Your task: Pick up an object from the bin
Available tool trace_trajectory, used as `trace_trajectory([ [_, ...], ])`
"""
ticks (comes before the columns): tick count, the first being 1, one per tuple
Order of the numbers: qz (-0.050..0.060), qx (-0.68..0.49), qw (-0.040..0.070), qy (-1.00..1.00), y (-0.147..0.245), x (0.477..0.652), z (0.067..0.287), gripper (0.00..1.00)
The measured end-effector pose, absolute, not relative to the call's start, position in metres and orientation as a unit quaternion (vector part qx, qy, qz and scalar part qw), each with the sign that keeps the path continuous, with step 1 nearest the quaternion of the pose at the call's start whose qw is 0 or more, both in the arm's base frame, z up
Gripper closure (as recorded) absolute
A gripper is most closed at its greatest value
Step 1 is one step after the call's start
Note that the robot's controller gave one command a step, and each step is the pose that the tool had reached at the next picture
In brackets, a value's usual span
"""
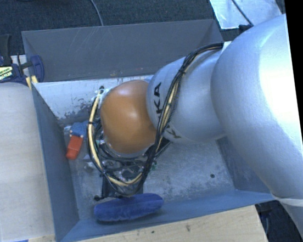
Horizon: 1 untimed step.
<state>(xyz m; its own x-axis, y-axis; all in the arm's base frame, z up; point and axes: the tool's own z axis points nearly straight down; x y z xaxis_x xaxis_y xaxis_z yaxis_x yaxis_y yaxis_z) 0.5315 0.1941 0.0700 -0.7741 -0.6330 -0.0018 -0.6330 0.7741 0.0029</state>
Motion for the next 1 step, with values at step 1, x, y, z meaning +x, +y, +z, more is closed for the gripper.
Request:
trace_trajectory([
  [1,0.0,-0.333,0.002,0.943,0.1912,0.5337,0.071,1.0],
])
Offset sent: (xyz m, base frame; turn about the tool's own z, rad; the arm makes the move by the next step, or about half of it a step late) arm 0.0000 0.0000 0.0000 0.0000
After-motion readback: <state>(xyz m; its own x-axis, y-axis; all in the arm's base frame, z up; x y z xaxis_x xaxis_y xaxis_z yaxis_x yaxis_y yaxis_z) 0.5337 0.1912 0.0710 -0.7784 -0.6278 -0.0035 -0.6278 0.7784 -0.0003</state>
